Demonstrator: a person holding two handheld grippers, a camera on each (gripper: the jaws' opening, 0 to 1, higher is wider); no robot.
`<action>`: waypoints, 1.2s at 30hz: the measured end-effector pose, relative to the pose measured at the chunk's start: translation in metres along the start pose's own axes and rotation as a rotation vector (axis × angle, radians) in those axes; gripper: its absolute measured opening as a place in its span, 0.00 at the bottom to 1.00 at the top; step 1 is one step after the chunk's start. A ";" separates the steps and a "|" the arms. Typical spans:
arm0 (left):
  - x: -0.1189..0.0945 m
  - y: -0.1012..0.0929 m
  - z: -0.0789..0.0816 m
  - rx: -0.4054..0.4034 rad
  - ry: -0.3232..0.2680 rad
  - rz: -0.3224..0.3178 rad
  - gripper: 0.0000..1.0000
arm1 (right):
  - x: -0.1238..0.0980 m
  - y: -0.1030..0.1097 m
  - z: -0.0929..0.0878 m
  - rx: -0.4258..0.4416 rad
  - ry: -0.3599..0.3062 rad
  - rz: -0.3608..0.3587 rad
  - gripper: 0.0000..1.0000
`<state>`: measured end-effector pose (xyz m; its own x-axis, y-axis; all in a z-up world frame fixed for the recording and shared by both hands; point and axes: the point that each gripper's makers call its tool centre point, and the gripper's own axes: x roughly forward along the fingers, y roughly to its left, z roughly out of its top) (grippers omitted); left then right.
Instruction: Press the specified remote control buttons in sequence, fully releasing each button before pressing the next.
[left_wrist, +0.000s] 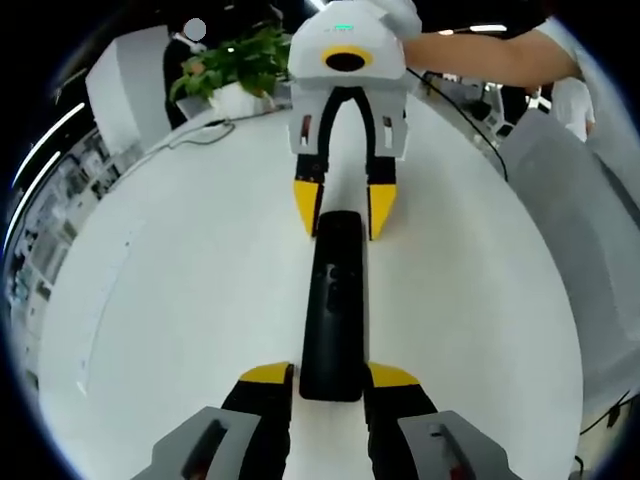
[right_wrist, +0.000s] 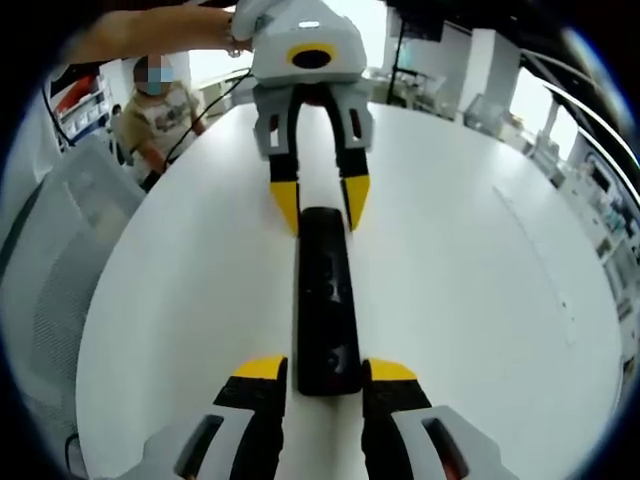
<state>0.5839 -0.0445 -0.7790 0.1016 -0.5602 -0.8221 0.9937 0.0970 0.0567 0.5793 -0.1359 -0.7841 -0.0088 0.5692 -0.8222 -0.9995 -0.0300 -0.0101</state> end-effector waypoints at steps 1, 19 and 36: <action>0.000 0.001 0.000 0.002 -0.004 0.005 0.29 | 0.000 0.000 0.000 0.000 0.000 0.000 0.28; -0.011 -0.003 0.008 -0.060 -0.113 0.129 0.41 | -0.012 -0.007 0.009 0.116 -0.126 -0.113 0.44; -0.027 -0.003 0.011 -0.329 -0.348 0.473 0.90 | -0.029 -0.003 0.008 0.380 -0.334 -0.373 0.70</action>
<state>0.5788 -0.0390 -0.7507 0.5867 -0.6230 -0.5174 0.7777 0.6117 0.1454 0.5819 -0.1458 -0.7558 0.3948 0.7129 -0.5796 -0.8776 0.4793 -0.0082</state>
